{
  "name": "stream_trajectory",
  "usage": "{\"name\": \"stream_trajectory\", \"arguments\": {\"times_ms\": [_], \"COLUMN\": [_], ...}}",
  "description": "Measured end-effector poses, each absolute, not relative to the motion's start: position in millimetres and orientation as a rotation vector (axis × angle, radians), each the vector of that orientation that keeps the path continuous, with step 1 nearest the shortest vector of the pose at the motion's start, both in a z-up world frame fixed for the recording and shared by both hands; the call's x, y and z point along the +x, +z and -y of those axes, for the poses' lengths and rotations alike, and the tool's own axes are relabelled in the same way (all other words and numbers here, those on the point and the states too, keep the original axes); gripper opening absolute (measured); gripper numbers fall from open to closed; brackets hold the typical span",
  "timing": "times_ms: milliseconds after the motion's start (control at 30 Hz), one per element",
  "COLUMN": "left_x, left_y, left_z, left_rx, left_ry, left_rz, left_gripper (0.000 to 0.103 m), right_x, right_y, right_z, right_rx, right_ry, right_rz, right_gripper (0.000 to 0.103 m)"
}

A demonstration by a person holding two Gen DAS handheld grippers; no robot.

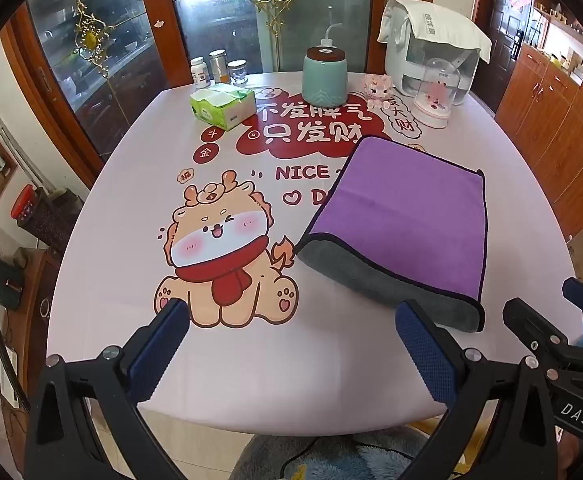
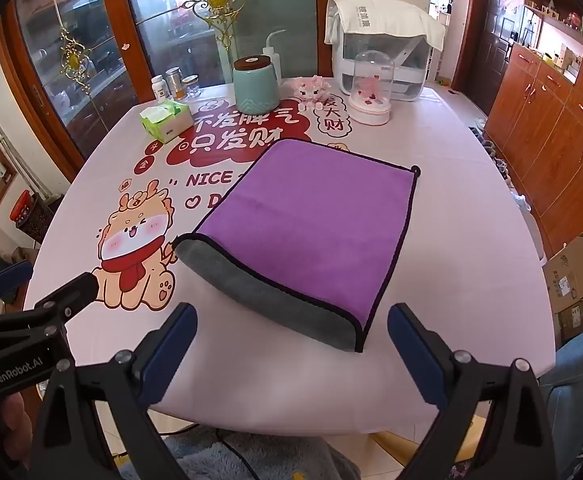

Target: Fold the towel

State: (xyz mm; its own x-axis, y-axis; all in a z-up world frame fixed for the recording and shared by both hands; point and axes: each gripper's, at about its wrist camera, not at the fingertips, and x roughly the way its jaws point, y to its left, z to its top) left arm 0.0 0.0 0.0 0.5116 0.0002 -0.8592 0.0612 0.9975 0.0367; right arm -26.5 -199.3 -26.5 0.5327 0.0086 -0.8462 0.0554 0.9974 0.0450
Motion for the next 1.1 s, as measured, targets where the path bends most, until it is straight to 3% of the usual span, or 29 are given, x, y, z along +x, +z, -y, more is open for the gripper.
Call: {"name": "stream_trajectory", "arguments": {"times_ms": [1100], "left_x": [4], "left_y": [-4], "left_z": [5], "left_rx": [0.085], "left_ry": [-0.038], "left_rz": [-1.037], "left_gripper": [0.102], "right_x": [-21], "right_y": [-29], "right_z": [206], "right_rx": [0.071], "right_ry": [-0.028], "right_rz": [-1.013], "right_gripper": [0.097]}}
